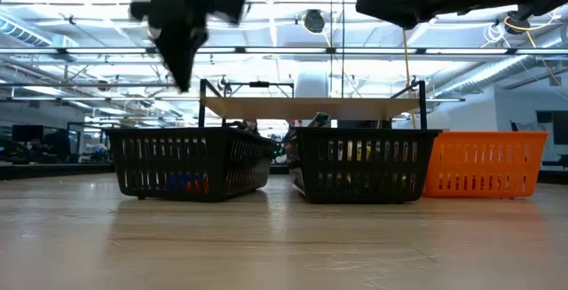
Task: Pick & Place Office Desk Supplies
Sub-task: Put the yellow rubber band into the orange basket, then put the orange basket filled with rubber band on the shelf
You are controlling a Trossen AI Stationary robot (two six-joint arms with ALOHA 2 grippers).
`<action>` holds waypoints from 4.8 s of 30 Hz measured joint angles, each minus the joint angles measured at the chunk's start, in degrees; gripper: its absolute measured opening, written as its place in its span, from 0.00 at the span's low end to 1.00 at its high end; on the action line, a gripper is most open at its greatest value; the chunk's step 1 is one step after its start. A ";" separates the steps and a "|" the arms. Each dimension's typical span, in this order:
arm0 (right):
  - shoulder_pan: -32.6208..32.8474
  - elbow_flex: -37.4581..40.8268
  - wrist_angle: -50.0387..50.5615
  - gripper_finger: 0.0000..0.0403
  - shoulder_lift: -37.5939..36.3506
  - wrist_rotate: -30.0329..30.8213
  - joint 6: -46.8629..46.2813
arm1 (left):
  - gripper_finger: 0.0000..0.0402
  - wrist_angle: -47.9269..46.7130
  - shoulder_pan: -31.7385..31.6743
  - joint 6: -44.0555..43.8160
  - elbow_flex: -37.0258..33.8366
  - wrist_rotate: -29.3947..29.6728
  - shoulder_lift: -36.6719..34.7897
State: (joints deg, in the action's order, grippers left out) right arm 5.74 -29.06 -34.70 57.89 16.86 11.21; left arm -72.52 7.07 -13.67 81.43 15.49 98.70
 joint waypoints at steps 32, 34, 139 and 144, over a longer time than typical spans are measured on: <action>0.00 0.02 -0.56 0.42 0.00 -19.97 -13.63 | 0.00 38.30 3.80 12.16 14.01 7.41 1.23; 0.00 0.02 -0.69 0.42 0.00 -19.96 -13.58 | 0.00 38.86 3.36 12.15 14.03 7.03 1.66; -4.12 0.02 31.50 0.43 -13.24 -23.08 -42.13 | 0.59 37.73 2.98 18.71 14.01 6.98 3.34; -2.98 0.02 35.03 0.41 -20.62 -22.83 -36.74 | 0.59 33.28 4.02 15.64 14.01 6.41 2.74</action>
State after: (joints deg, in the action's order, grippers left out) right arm 2.76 -29.04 0.33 37.27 -5.97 -25.53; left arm -39.24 11.08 1.97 95.44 21.89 101.44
